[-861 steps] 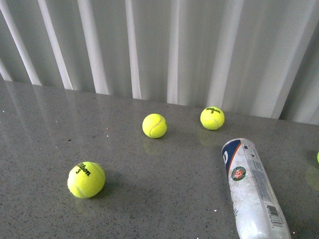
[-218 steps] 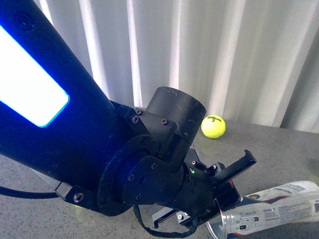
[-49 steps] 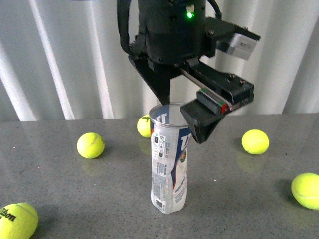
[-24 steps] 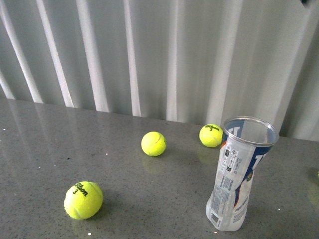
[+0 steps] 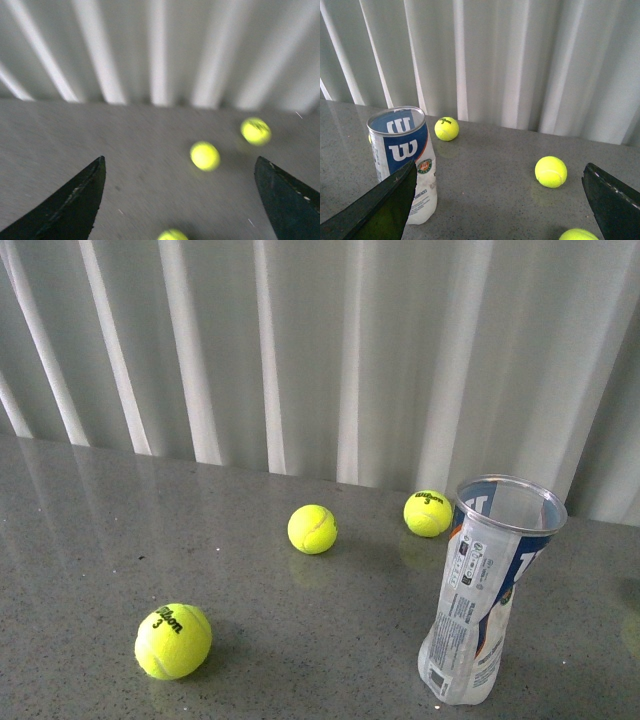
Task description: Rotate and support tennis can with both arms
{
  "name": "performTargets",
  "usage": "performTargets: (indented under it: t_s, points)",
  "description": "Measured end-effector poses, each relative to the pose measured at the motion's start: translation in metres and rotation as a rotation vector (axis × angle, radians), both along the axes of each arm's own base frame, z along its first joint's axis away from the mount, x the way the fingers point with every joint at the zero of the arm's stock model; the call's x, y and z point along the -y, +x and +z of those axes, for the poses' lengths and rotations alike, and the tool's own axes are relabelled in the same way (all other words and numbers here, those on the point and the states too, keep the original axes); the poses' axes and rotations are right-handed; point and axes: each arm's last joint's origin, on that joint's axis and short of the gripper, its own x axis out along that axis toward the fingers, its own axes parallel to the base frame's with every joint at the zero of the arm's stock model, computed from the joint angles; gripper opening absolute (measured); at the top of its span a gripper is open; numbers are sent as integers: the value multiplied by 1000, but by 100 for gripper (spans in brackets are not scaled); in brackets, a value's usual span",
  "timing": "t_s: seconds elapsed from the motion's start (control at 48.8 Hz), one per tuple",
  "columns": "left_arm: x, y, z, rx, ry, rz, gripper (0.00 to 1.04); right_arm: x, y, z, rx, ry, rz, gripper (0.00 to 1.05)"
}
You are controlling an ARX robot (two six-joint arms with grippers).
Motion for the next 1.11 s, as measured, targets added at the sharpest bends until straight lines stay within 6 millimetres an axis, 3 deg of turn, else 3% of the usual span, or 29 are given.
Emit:
performTargets:
  t_s: [0.102, 0.143, 0.205, 0.348, 0.43, 0.758, 1.106]
  points:
    - [-31, -37, -22, 242, -34, 107, 70, 0, 0, 0, 0, 0, -2, 98]
    - [-42, -60, -42, 310, -39, 149, 59, 0, 0, 0, 0, 0, -2, 98]
    - [-46, -79, -72, 312, -44, 175, 45, 0, 0, 0, 0, 0, -1, 98]
    - [-46, -95, -122, 229, -43, 162, 16, 0, 0, 0, 0, 0, 2, 98]
    - [-45, -105, -132, 235, -46, 155, 3, 0, 0, 0, 0, 0, -2, 98]
    - [-45, -135, -164, 248, -48, 156, 4, 0, 0, 0, 0, 0, -1, 98]
    - [-45, -159, -185, 252, -49, 157, 4, 0, 0, 0, 0, 0, -1, 98]
